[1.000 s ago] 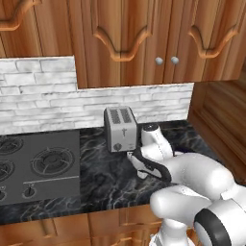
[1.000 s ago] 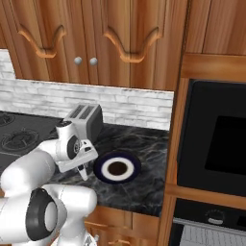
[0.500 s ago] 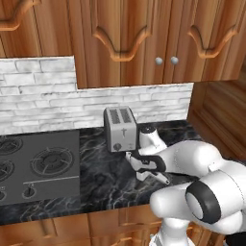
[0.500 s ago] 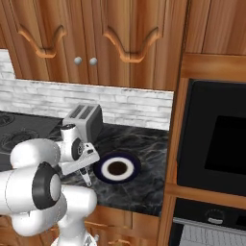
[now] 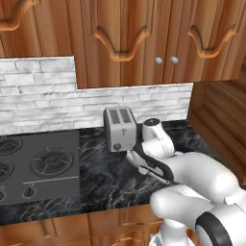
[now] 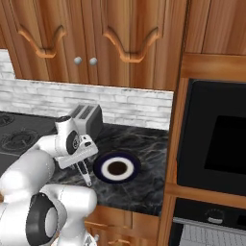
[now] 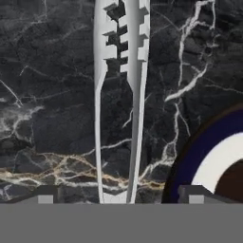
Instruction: Pick up the tongs from the counter and place them near the plate next to the oven.
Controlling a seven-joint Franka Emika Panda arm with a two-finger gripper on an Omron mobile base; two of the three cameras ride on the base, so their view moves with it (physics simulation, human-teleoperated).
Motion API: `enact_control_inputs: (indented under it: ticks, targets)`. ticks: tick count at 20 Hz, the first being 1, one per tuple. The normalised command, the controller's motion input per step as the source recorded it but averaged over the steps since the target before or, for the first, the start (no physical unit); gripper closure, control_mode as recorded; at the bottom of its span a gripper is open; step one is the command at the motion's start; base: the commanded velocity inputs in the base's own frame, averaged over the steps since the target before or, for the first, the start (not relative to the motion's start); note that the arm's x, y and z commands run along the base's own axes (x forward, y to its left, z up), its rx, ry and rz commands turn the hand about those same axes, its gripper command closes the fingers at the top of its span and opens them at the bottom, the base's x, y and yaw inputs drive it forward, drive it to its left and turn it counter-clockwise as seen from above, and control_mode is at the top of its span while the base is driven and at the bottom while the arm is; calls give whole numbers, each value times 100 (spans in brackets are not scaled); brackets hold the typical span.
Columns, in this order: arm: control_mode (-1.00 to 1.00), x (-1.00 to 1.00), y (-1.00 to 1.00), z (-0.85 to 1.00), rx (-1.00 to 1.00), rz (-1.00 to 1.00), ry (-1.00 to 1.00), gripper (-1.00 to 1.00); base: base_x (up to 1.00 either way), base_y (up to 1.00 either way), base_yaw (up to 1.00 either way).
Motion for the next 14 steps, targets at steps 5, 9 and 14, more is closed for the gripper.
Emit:
enact_control_inputs:
  ticks: [5, 9, 14]
  targets:
    - [-100, -31, -19, 71, 0, 1, -22, -100, 0, 0, 0]
    - [-100, -34, -11, 80, 0, 1, -23, -100, 0, 0, 0]
    - [-100, -45, -4, 72, 0, 0, -26, -100, 0, 0, 0]
